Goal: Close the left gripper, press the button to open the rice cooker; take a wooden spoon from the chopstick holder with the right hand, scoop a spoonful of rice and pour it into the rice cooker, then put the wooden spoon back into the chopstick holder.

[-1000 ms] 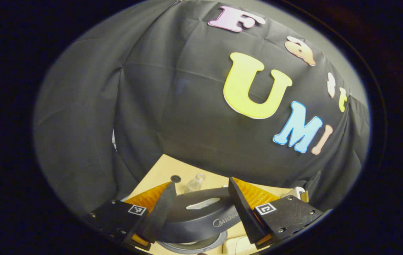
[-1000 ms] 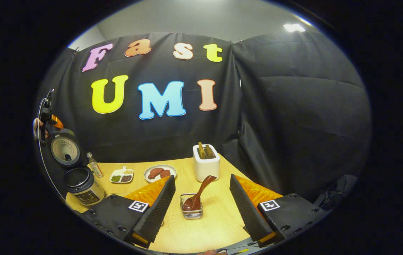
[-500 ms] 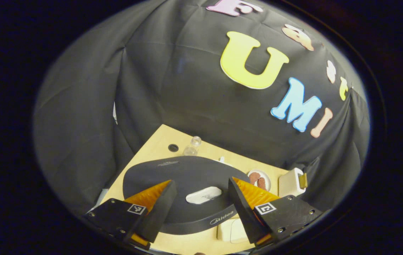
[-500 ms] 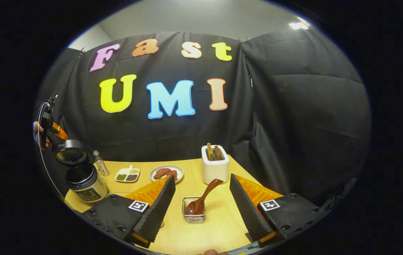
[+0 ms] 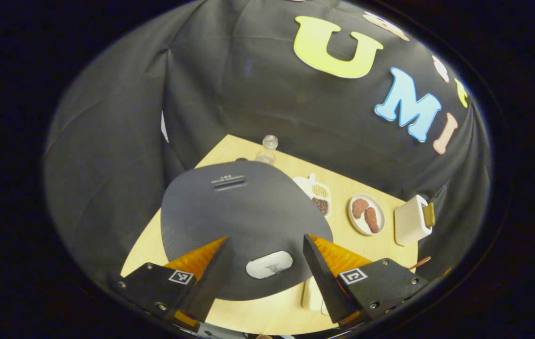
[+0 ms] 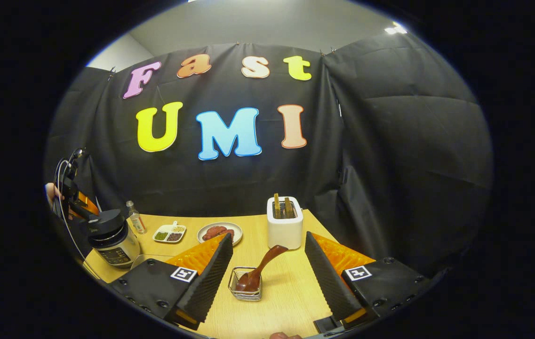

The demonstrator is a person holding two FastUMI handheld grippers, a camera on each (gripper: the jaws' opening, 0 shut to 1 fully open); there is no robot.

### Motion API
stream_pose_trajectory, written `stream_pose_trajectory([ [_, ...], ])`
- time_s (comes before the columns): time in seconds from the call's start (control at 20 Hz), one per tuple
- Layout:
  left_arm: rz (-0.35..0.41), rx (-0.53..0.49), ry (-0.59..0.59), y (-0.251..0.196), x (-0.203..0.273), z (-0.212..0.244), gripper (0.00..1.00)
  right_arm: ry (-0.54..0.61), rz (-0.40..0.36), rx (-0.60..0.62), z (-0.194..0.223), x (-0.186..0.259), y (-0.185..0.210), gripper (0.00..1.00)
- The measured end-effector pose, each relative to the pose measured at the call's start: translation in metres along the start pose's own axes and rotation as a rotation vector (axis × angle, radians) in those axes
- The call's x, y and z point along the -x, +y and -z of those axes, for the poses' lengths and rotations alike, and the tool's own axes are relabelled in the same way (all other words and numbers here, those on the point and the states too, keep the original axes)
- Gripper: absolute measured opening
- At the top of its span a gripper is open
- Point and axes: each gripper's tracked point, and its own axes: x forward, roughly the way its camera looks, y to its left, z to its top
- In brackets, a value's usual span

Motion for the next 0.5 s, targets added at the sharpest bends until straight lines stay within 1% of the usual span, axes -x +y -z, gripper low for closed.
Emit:
stream_pose_trajectory([
  [0.05, -0.011, 0.013, 0.011, 0.001, -0.004, 0.006, 0.95, 0.013, -0.006, 0.004, 0.003, -0.002, -0.003, 0.98],
  [0.15, -0.037, 0.010, 0.023, 0.004, -0.011, 0.016, 0.96, 0.021, -0.009, 0.007, 0.004, -0.004, -0.008, 0.98],
  [0.2, -0.045, -0.012, -0.003, 0.006, -0.017, 0.012, 0.97, 0.017, -0.009, 0.004, 0.003, -0.005, -0.010, 0.98],
  [0.25, -0.059, -0.028, 0.017, 0.005, -0.017, 0.017, 0.96, 0.016, -0.010, -0.002, 0.002, -0.007, -0.012, 0.98],
  [0.3, -0.072, -0.050, 0.011, 0.005, -0.016, 0.018, 0.95, 0.021, -0.014, -0.007, 0.006, -0.007, -0.012, 0.98],
  [0.35, -0.085, -0.077, 0.006, 0.005, -0.019, 0.018, 0.97, 0.033, -0.017, -0.011, 0.011, -0.009, -0.013, 0.98],
  [0.4, -0.100, -0.094, 0.013, 0.004, -0.019, 0.022, 0.96, 0.046, -0.020, -0.016, 0.015, -0.010, -0.015, 0.98],
  [0.5, -0.126, -0.133, -0.001, 0.003, -0.017, 0.023, 0.97, 0.060, -0.028, -0.028, 0.020, -0.010, -0.018, 0.98],
])
